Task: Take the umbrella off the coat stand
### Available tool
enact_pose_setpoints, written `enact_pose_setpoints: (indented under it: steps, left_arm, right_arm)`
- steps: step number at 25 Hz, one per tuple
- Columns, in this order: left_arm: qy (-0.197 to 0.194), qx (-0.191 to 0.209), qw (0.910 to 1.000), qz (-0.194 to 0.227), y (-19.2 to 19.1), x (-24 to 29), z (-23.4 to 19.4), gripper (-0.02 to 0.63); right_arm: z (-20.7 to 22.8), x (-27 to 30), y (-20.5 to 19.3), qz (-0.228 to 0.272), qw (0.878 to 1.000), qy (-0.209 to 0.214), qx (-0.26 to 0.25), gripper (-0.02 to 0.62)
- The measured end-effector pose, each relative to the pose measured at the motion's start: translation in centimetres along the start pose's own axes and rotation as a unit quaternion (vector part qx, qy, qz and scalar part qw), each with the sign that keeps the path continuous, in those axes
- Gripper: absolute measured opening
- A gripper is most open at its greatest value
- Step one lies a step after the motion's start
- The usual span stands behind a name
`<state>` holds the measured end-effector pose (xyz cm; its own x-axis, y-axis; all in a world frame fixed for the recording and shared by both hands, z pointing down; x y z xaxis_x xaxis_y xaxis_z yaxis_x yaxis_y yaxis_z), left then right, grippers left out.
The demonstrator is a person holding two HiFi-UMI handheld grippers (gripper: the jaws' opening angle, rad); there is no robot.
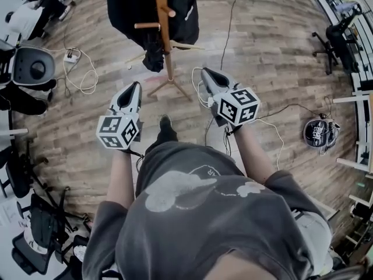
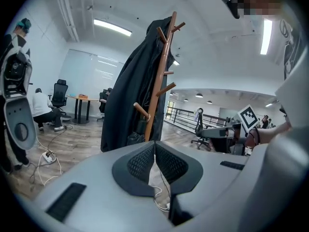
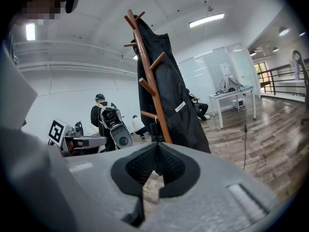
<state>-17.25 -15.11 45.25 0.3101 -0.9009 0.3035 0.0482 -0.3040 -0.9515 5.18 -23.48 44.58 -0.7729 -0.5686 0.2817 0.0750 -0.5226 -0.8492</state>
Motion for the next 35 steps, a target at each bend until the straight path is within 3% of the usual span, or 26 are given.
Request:
enact_pose_setpoints:
  steps: [10,12,18,22,26,35]
  left_arm:
    - [-0.071,0.015,0.9971,-0.021,-0.8,7.3,-4.6,0.015]
    - [-0.081,0.027,0.9961,-0.022,-1.0,8.7,-5.1,0.062]
    - [-0.108,0.038,0.9927,-0.038,-2.0,12.2,-7.3,0.117]
    - [-0.11,0.045,0.9911,-0.059,-3.8,14.5,-8.4,0.251]
    - [-0.095,0.075,0.991,-0.058,-5.4,16.7,-9.5,0.323]
    - [-0.111,0.069,0.9892,-0.066,-7.6,21.7,-9.7,0.373]
  right_arm:
    - [0.5,7.9,1.1,-0.014,1.0,-0.018,0.01,-0.002]
    - [0.9,8.7,1.3,-0.015,0.999,-0.029,0.014,-0.002]
    - [1.9,10.8,2.2,-0.019,0.998,-0.053,0.021,-0.002]
    - [2.7,11.3,2.7,-0.018,0.997,-0.071,0.025,-0.002]
    - [3.2,11.5,2.4,-0.019,0.995,-0.091,0.032,-0.002]
    - [4.5,12.1,2.1,-0.018,0.991,-0.123,0.045,-0.002]
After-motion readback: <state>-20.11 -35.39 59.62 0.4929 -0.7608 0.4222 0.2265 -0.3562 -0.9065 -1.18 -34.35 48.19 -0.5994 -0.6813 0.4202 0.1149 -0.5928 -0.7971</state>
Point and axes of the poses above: the fingertips, and each gripper's own axes: x forward along the fingers, z to its right, y out of its top, the point moved 3 cm from there along -x, backward along the fingers, and after that the axes turned 10 degrees about x, right-handed, at the moved point
